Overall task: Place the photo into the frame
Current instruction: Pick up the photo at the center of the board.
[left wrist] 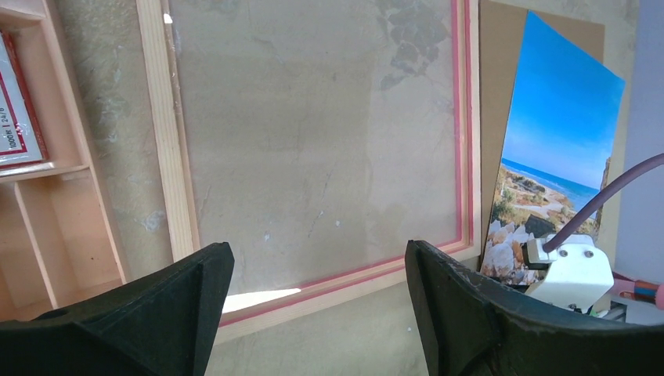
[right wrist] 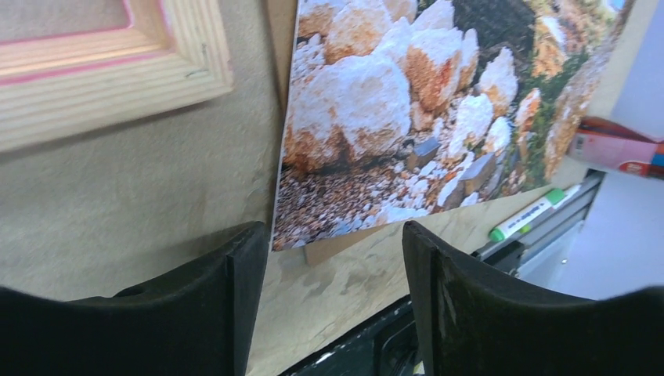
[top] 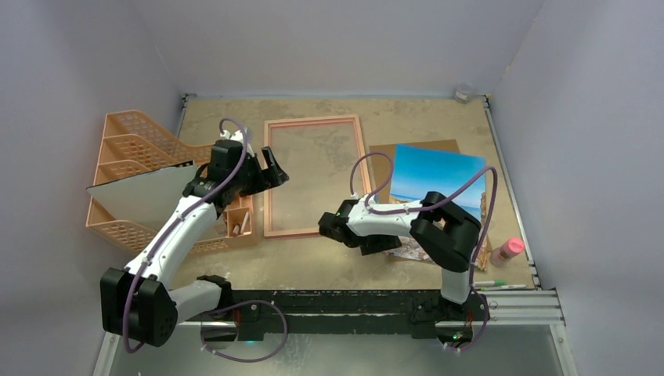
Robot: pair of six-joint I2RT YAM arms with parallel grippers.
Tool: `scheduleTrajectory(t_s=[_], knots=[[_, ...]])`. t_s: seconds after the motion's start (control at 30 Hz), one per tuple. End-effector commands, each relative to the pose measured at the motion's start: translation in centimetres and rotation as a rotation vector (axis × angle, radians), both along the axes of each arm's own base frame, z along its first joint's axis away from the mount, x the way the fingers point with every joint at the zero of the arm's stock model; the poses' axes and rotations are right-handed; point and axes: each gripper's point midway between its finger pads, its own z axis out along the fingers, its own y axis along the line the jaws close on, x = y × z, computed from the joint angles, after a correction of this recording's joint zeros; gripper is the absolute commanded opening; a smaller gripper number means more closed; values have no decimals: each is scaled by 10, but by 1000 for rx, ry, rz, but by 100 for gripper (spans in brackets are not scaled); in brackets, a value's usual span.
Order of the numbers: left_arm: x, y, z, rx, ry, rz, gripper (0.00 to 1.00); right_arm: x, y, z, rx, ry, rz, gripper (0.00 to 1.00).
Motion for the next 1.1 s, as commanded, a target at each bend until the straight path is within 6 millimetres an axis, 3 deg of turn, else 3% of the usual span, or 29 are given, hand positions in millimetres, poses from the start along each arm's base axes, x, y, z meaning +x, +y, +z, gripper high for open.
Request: scheduleTrajectory(t_s=[0.0,0.2,0.43,0.77,1.07], knots=[[9,0,3,-21,-25,35,84,10,-8,-5,-70,-60,-2,65],[12,-2,-1,-32,-18,38,84,17,-8,-12,-95,-92,9,56],[12,-1,-6,-22,-5,39,84,19,10,-20,7,-82,25,46],[15,-6,-5,-42,5,23,84,16,20,-20,146,-57,18,0],[10,-24,-12,-129,31,-37,84,33,43,18,337,-64,18,0]])
